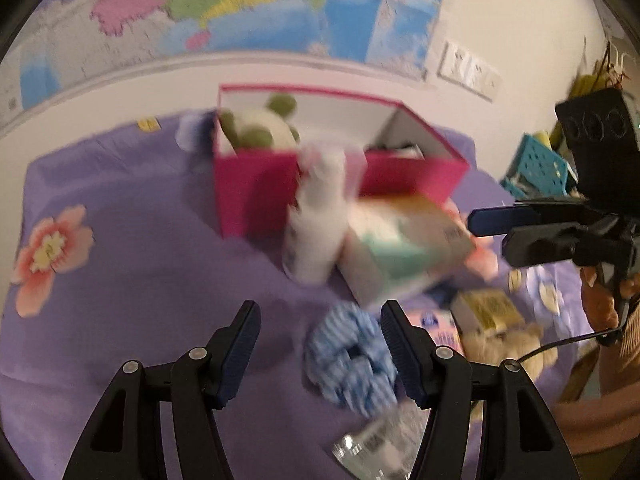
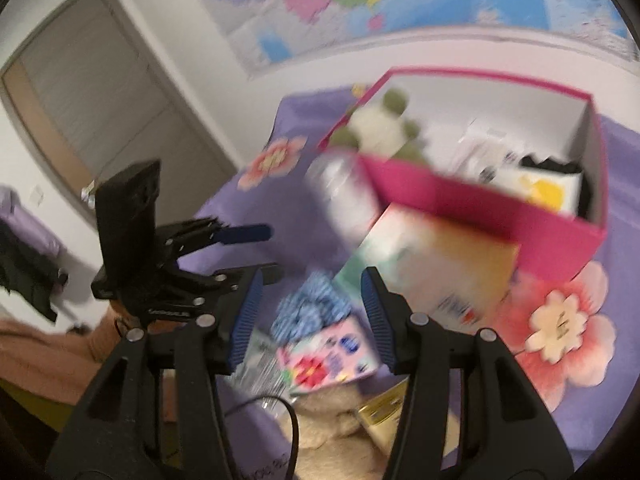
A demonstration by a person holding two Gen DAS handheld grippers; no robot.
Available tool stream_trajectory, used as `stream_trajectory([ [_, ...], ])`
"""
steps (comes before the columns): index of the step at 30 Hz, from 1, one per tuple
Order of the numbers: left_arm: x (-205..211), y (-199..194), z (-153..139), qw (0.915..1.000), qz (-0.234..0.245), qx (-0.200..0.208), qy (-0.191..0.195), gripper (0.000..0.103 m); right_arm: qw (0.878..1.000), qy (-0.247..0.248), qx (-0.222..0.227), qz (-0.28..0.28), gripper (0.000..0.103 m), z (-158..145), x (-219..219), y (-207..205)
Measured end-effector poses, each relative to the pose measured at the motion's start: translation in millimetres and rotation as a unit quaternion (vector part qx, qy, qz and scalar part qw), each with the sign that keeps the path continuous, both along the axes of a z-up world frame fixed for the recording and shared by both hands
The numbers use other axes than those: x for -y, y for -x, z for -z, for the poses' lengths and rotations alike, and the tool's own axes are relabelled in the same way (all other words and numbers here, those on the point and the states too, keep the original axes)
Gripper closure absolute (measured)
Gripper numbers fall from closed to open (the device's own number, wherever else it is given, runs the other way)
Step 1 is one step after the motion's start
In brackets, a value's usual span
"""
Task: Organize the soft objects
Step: 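Grasp the blue checkered scrunchie with the right tool and lift it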
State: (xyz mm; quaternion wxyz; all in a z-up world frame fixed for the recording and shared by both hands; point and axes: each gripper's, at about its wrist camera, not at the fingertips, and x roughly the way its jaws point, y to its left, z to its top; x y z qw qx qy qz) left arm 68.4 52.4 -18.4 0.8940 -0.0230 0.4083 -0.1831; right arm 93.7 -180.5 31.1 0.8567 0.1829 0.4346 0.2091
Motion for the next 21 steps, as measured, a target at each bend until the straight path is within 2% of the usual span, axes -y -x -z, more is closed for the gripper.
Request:
stream_trajectory([
  [7,0.8,14.9,25.5,0.9988,0.011,-0.041,0.024,0.039,0.997,0.027,-0.052,-0.045,0.05,33.3,-37.9,-12.9],
  [9,-0.1,17.2,30.8,0.9983,0.015,-0.049,0.028,0.04,0.996,0.04,-0.067,-0.043,0.056,42.8,-43.4,-21.3],
  [13,-3.3,22.3,38.7,0.9976,0.015,-0.062,0.027,0.047,0.993,0.051,-0.094,-0.044,0.06,62.6,-51.4,-37.2],
  [16,-5.5,25.7,42.3,0.9964,0.022,-0.07,0.042,0.047,0.991,0.077,-0.098,-0.045,0.074,70.3,-58.4,-42.2],
  [17,-5.6,27.7,42.9,0.9964,0.023,-0.07,0.042,0.047,0.99,0.086,-0.098,-0.046,0.086,71.9,-59.9,-44.6],
  [18,-6.1,28.0,43.0,0.9961,0.025,-0.071,0.045,0.047,0.989,0.094,-0.099,-0.048,0.093,73.8,-60.6,-45.8],
  [21,-3.5,25.8,44.5,0.9943,0.035,-0.077,0.064,0.051,0.99,0.099,-0.086,-0.047,0.095,69.2,-63.3,-42.0],
])
